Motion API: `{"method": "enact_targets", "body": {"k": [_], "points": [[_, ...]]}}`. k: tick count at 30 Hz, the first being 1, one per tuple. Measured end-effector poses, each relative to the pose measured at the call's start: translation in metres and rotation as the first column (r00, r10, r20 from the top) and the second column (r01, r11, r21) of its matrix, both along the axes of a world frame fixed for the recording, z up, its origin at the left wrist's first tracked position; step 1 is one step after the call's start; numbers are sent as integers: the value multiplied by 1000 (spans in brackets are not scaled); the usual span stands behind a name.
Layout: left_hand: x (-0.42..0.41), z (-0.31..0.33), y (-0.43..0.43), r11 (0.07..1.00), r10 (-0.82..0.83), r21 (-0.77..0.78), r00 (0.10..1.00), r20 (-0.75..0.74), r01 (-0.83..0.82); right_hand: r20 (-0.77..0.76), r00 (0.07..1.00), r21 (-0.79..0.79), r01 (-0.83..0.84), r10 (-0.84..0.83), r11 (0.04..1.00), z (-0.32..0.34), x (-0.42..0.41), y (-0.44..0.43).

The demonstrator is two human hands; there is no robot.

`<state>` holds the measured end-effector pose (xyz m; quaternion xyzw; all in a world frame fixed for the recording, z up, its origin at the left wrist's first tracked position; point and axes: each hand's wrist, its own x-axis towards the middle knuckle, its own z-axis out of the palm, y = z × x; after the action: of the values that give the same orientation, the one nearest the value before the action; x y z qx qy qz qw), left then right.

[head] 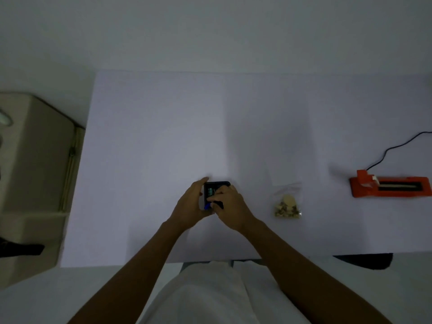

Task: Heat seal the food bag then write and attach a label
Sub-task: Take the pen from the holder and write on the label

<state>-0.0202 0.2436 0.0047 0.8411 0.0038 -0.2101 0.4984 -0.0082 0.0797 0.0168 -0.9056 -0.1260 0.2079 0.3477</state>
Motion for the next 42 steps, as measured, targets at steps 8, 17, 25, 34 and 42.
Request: {"method": "enact_targets", "body": {"k": [8, 17, 25, 34, 42], "points": [[6, -15, 3, 1000, -22, -4, 999, -30, 22, -98, 988, -64, -128, 121, 990, -5, 17, 4], [14, -5, 7, 1000, -22, -12, 999, 24, 22, -102, 992, 125, 90, -77, 988, 6, 22, 3], [13, 2, 36, 999, -1, 46, 1000, 21, 0, -334, 766, 509, 637, -549, 579, 43, 21, -18], [13, 15, 46, 993, -24, 116, 999, 24, 21, -527, 646, 535, 757, -553, 375, 43, 9, -37], [14, 21, 32, 991, -40, 130, 994, 98, 27, -430, 764, 365, 635, -481, 681, -2, -12, -30]]}}
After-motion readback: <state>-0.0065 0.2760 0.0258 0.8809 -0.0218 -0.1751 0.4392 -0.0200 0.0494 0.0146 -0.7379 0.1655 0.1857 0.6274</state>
